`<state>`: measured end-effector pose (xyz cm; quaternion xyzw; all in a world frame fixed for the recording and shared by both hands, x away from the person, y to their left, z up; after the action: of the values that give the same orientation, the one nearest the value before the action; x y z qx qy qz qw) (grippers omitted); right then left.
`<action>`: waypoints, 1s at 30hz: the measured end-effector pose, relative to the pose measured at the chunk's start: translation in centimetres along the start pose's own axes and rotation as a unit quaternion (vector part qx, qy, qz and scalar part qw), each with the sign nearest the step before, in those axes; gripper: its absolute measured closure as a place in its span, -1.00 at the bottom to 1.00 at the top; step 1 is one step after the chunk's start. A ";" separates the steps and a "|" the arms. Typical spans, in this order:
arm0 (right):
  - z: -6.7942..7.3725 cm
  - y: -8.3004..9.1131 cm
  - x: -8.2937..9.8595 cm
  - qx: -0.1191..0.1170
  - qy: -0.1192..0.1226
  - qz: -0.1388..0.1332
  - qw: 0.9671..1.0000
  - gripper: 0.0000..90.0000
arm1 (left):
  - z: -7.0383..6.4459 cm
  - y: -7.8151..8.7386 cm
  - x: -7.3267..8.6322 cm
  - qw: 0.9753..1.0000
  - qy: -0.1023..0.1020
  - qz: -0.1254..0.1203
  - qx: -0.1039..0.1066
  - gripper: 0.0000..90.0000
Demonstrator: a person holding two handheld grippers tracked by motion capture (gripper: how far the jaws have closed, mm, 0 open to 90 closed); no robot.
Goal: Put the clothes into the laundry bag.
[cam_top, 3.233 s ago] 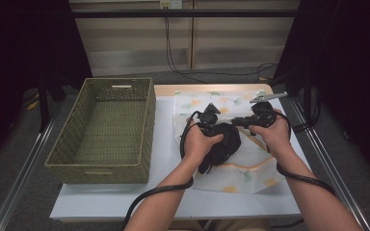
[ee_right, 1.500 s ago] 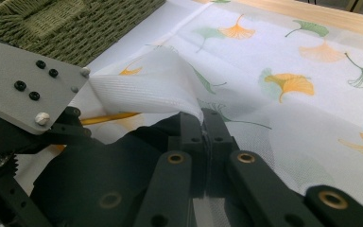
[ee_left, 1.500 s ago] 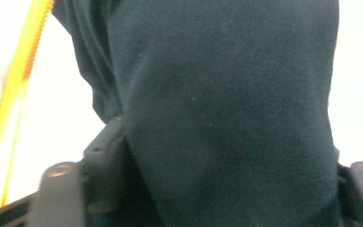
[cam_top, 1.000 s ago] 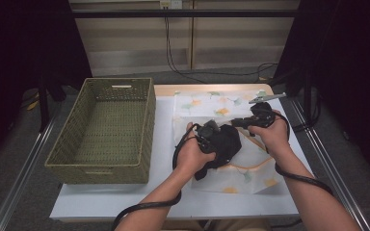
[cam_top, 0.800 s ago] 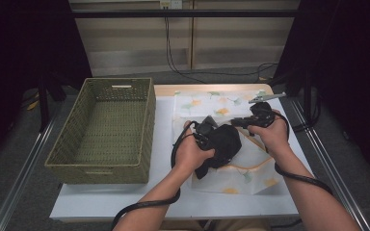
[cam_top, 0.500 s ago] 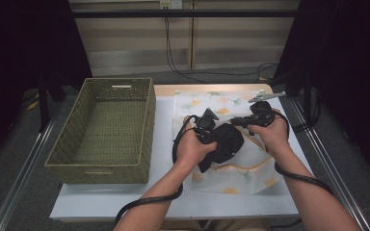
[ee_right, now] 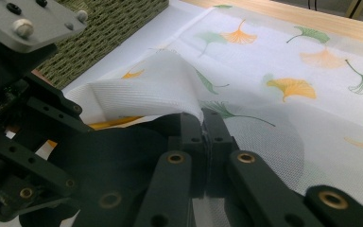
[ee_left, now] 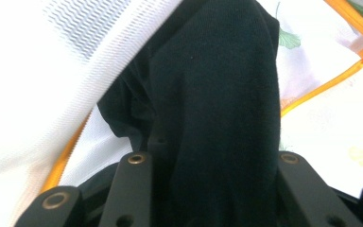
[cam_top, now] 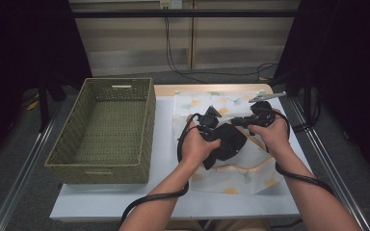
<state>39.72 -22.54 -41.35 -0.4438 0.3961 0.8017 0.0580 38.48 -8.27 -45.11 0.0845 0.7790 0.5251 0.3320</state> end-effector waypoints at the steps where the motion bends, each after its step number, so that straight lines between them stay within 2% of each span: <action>1: 0.0 0.0 0.0 0.000 0.000 0.000 1.000 1.00 | 0.1 0.0 -0.1 1.000 0.001 -0.002 -0.003 0.45; 4: -0.1 0.1 0.1 0.000 -0.001 0.000 1.000 1.00 | 0.3 0.0 -0.3 1.000 0.002 -0.005 -0.006 0.45; 5: 0.0 0.1 0.1 0.000 -0.001 0.000 1.000 1.00 | 0.3 0.0 -0.3 1.000 0.010 -0.010 -0.009 0.45; 8: 0.0 0.1 0.1 -0.003 0.002 -0.002 1.000 1.00 | 0.6 -0.1 -0.4 1.000 0.015 -0.018 -0.013 0.46; 18: 0.1 0.0 0.0 -0.001 0.001 -0.001 1.000 1.00 | 0.7 -0.4 -0.6 0.999 0.020 -0.028 -0.023 0.46; 30: 0.2 -0.1 -0.1 -0.002 0.003 -0.002 1.000 1.00 | 0.5 -0.7 -0.6 0.999 0.021 -0.034 -0.018 0.46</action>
<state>39.72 -22.32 -41.29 -0.4473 0.3940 0.8009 0.0571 39.36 -8.50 -45.62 0.0411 0.7787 0.5291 0.3347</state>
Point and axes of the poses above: each handheld gripper's, and its own axes: y roughly backward along the jaws, x roughly out of its underside, z roughly to its left, the point moved 5 cm from there along -y, roughly forward along the jaws, and after that the axes turned 10 degrees about -x, right-handed, at the moved point
